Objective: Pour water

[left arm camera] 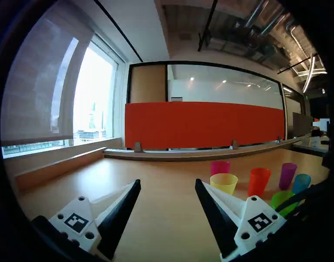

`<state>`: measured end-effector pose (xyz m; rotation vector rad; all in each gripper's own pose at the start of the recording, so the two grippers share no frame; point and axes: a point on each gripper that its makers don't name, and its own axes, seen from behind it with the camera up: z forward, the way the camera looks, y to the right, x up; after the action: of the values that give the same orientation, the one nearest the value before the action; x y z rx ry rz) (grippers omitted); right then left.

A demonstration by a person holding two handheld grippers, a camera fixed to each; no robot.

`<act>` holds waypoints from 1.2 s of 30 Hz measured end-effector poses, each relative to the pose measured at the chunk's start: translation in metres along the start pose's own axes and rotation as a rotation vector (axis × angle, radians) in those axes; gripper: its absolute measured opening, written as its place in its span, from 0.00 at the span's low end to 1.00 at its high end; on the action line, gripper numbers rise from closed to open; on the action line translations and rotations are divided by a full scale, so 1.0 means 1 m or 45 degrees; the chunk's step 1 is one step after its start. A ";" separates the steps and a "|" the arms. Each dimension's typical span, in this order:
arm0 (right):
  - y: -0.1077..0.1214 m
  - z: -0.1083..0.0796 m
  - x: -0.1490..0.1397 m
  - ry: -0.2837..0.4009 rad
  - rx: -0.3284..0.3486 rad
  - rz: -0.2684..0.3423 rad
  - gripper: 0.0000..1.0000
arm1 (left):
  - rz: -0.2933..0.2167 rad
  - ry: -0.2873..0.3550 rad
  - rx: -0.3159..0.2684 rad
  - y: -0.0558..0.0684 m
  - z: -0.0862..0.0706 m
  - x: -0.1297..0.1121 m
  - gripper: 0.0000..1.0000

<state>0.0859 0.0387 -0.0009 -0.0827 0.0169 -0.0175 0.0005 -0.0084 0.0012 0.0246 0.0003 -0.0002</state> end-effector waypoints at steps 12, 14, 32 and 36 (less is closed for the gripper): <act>-0.025 -0.008 -0.009 0.039 0.059 -0.112 1.00 | -0.001 0.000 0.000 0.000 0.000 -0.001 0.92; -0.029 -0.008 -0.011 0.044 0.063 -0.120 1.00 | 0.000 0.000 0.000 0.001 0.000 -0.001 0.92; -0.048 -0.014 -0.038 0.091 0.114 -0.009 1.00 | -0.001 0.000 0.000 0.000 0.000 -0.001 0.93; -0.050 -0.012 -0.047 0.081 0.120 0.005 1.00 | 0.000 0.000 0.001 0.000 0.000 -0.001 0.93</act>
<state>0.0383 -0.0116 -0.0083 0.0120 0.0797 -0.0169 -0.0004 -0.0082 0.0011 0.0250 0.0001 -0.0001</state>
